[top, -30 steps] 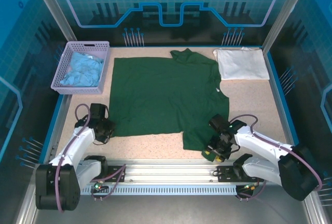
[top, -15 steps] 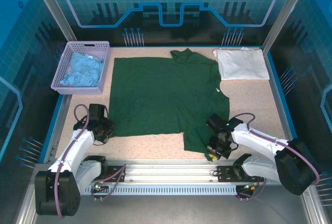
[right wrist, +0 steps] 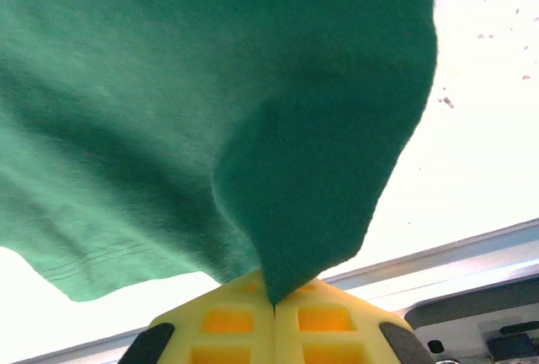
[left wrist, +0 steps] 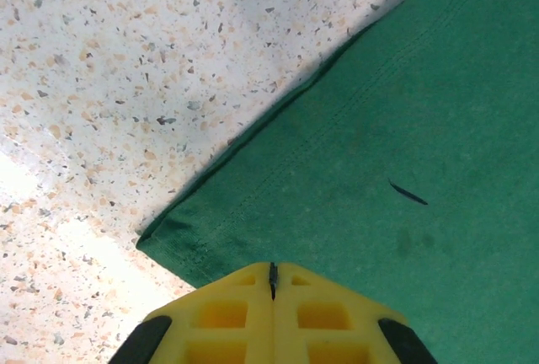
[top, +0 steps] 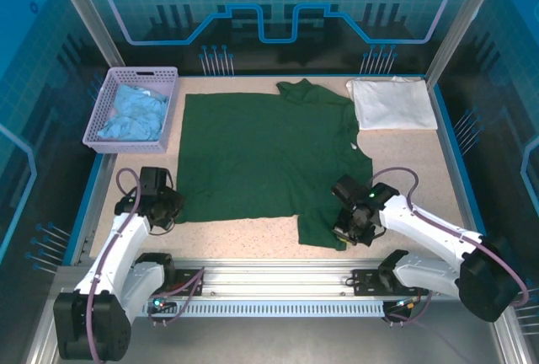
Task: Fold and stack the t-shirts
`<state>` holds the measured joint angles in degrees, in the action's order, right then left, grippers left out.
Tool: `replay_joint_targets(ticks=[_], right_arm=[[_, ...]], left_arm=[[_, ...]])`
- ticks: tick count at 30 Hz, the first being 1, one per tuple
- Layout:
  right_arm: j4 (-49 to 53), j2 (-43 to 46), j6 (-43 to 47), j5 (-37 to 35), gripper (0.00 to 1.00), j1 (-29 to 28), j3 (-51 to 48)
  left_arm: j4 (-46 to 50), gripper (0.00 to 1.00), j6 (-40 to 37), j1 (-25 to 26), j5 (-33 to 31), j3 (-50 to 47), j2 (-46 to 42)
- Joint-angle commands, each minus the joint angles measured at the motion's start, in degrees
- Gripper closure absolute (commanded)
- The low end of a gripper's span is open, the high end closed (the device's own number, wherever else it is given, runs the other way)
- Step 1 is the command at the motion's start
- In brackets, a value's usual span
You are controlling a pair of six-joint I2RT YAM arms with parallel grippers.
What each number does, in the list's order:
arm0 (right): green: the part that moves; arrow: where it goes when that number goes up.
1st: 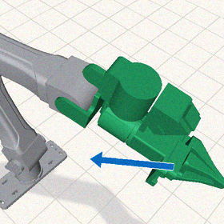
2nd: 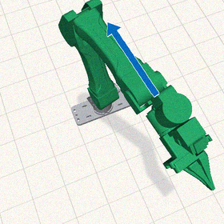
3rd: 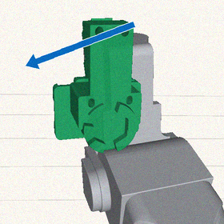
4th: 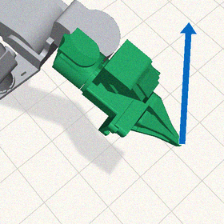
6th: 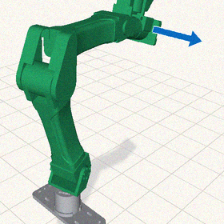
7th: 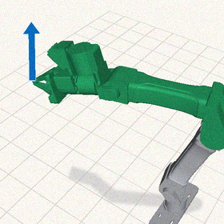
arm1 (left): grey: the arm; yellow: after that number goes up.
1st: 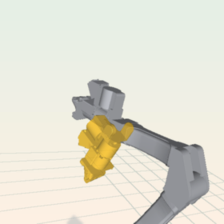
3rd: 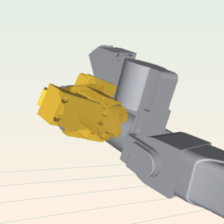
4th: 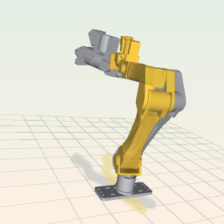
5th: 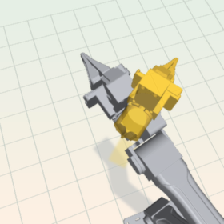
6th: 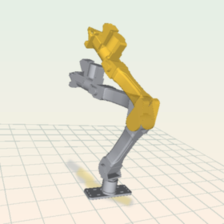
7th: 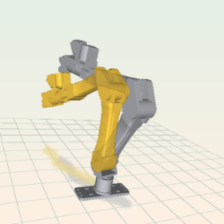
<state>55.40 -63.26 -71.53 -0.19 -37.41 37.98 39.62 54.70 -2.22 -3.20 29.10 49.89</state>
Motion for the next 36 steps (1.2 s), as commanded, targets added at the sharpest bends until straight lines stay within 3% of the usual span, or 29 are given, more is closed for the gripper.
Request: replay_joint_targets(ticks=[1, 5, 7, 10, 21, 27, 31, 36], right_arm=[[3.64, 0.35, 1.17, -2.74, 1.0, -0.88, 1.57], [1.72, 0.0, 1.04, -1.57, 1.0, -1.09, 0.6], [1.08, -0.18, 1.26, -1.55, 1.0, -1.18, 0.41], [0.62, -0.15, 1.78, -1.49, 1.0, -1.22, 0.34], [-0.11, 0.42, 3.49, -0.87, 1.0, -1.35, 0.08], [0.22, 1.02, 3.61, -1.02, 1.0, -1.34, 0.19], [0.28, 1.3, 3.48, -1.36, 0.99, -1.28, 0.23], [0.88, 1.29, 3.5, -1.52, 1.0, -1.21, 0.76]], left_arm=[[3.47, 0.77, -1.04, -0.68, 1.35, 0.8, -0.47], [3.72, 0.57, 0.24, -0.68, 3.35, -1.17, -0.01], [4.36, 0.42, 0.85, -0.68, 2.97, -1.25, 1.33], [4.6, 0.35, 1.85, -0.68, 3.19, -0.64, 3.8], [-0.04, 0.52, 5.37, -1.56, 4.54, -1.64, 10.79], [0.17, 0.52, 5.73, -1.56, 4.02, -1.05, 14.03], [-0.55, 0.58, 5.95, -1.64, 3.46, -1.42, 15.28], [-2.13, 0.75, 5.66, -1.6, 1.98, -1.24, 17.06]])
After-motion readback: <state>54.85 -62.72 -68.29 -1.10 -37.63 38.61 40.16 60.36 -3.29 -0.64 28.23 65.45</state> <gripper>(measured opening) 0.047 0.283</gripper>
